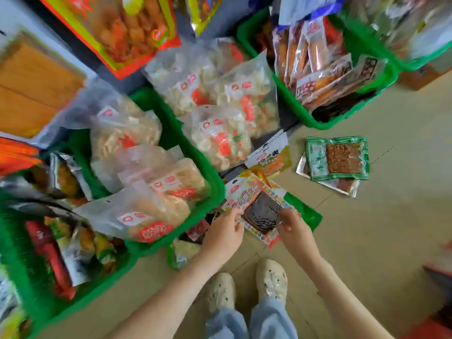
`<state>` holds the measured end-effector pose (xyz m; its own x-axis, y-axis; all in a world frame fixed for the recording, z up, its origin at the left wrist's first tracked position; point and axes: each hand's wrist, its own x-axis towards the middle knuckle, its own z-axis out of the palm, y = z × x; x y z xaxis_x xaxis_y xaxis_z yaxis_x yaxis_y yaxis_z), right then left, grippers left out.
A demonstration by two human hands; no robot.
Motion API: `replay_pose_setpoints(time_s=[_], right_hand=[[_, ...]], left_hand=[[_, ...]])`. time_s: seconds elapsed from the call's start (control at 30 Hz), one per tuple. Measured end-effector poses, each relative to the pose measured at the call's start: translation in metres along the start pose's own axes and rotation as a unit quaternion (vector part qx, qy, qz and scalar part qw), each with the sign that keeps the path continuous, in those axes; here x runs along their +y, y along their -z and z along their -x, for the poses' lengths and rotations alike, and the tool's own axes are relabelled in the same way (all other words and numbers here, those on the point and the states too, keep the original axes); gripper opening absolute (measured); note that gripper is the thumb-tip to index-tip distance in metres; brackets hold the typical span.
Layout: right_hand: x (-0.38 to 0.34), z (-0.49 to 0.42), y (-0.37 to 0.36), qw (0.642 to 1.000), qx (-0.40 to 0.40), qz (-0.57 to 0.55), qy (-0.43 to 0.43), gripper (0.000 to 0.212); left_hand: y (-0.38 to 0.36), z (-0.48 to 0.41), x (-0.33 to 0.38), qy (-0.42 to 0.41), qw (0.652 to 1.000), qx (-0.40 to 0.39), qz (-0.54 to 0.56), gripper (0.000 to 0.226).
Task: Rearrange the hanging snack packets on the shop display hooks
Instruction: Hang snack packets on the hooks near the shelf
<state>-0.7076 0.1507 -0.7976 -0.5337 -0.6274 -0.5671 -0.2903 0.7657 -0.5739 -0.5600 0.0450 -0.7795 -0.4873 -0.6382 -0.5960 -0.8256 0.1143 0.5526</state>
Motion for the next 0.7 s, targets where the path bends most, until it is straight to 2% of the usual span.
replay_pose_setpoints(time_s=[0.17,0.23,0.33,0.43,0.5,0.53,0.6,0.67,0.7], right_hand=[[0.079,-0.093,-0.059,0.998,-0.027,0.047,-0.020,0.040],[0.104,-0.131,-0.082,0.997,-0.035,0.061,-0.023,0.051],[0.130,-0.172,-0.110,0.997,-0.056,0.021,-0.045,0.065],[0.138,-0.185,-0.127,0.997,-0.060,-0.034,-0.029,0.072],[0.135,-0.180,-0.128,0.996,-0.056,-0.064,0.009,0.077],[0.130,-0.171,-0.127,0.997,-0.044,-0.045,0.041,0.080],[0.129,-0.152,-0.124,0.987,0.005,0.062,0.147,0.083],[0.113,-0.123,-0.105,0.961,0.045,0.143,0.234,0.073],[0.112,-0.113,-0.102,0.954,0.062,0.167,0.240,0.064]], left_hand=[[-0.096,-0.094,-0.035,0.032,0.998,-0.035,-0.042,0.050],[-0.125,-0.134,-0.052,0.059,0.997,-0.015,-0.040,0.059],[-0.157,-0.196,-0.088,0.095,0.993,0.049,-0.039,0.070],[-0.168,-0.224,-0.111,0.159,0.984,0.073,-0.037,0.056],[-0.165,-0.218,-0.105,0.147,0.986,0.030,-0.080,0.029],[-0.162,-0.207,-0.093,0.109,0.988,0.013,-0.105,0.023],[-0.161,-0.175,-0.065,0.018,0.989,-0.015,-0.144,0.025],[-0.139,-0.132,-0.027,-0.009,0.991,-0.037,-0.130,0.030],[-0.136,-0.117,-0.013,-0.006,0.991,-0.047,-0.123,0.032]])
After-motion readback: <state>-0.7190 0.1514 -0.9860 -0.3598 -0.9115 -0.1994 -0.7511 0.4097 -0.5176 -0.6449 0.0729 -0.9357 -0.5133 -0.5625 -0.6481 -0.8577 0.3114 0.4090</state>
